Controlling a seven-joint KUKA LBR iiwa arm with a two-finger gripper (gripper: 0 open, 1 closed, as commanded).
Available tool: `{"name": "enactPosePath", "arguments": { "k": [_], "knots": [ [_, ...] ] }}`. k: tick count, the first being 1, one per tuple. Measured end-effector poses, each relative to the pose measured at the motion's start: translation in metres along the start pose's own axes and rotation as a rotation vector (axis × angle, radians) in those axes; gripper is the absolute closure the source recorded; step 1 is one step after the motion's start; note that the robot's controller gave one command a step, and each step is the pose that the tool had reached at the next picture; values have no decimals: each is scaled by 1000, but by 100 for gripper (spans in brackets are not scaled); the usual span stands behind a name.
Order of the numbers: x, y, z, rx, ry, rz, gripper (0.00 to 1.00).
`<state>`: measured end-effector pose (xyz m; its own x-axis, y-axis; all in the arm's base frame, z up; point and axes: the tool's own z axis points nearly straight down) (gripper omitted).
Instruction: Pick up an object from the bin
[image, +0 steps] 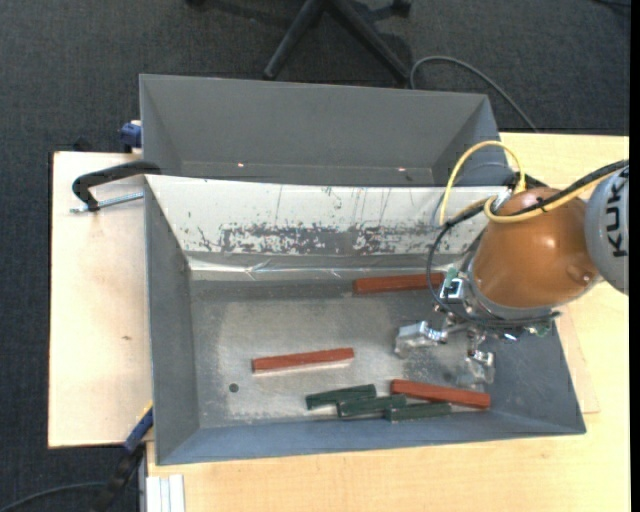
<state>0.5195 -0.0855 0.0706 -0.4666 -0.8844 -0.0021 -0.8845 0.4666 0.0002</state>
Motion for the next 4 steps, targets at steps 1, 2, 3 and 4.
{"name": "enactPosePath", "arguments": {
  "k": [1,2,3,4],
  "knots": [
    [0,0,0,1,0,1,100],
    [-8,18,-79,10,-4,-2,100],
    [-93,42,-88,4,-7,-53,100],
    [-30,2,-16,-2,3,-158,100]
  ]
}}
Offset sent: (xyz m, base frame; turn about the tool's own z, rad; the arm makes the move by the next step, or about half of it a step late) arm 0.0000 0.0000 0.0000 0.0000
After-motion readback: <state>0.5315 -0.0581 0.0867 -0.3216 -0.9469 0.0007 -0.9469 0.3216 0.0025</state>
